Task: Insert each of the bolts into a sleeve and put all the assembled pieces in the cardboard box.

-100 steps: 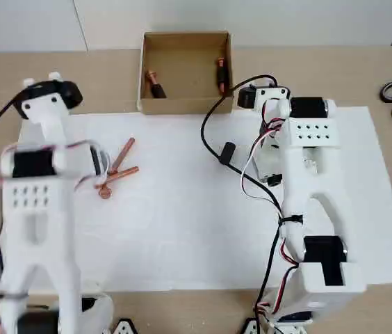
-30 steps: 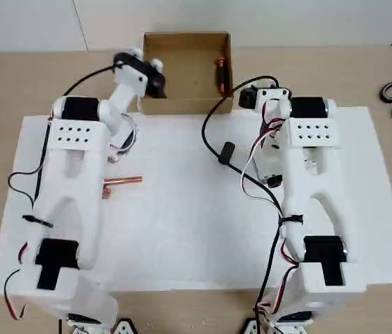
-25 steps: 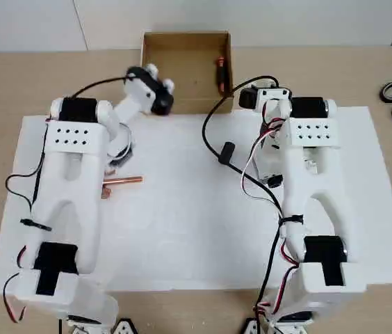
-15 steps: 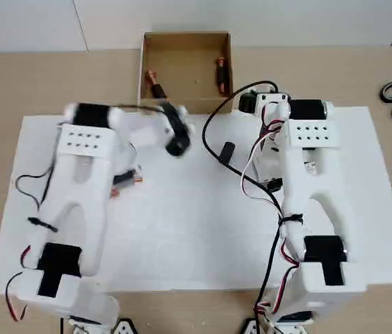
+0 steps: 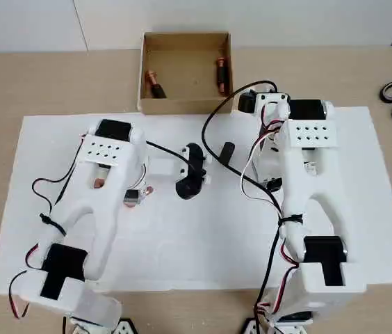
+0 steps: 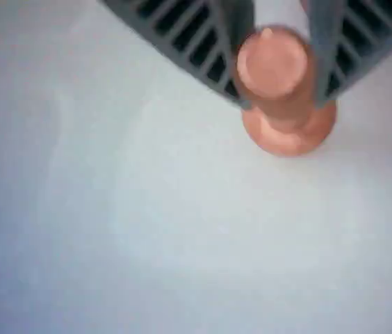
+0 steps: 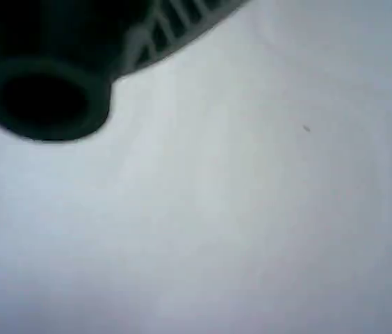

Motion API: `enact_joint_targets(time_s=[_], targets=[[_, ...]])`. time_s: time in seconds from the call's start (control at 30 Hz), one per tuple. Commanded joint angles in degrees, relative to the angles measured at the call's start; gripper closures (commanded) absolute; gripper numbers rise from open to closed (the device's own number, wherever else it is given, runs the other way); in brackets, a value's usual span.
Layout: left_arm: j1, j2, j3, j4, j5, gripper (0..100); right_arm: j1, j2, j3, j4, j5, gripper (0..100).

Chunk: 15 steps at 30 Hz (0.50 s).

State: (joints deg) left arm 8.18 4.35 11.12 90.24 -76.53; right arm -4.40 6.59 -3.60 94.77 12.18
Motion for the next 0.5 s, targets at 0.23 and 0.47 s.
enact_joint_targets(time_s=[0.23,0.47], targets=[[2.90,-3.16,5.05,-0.09,-10.11,99,0.04,-3.74,-0.18,0.04,-0.53,99.5],[3.34,-3.16,1.80,5.54,-9.76,99,-0.22,-3.74,-0.18,-0.04,-0.53,99.5]])
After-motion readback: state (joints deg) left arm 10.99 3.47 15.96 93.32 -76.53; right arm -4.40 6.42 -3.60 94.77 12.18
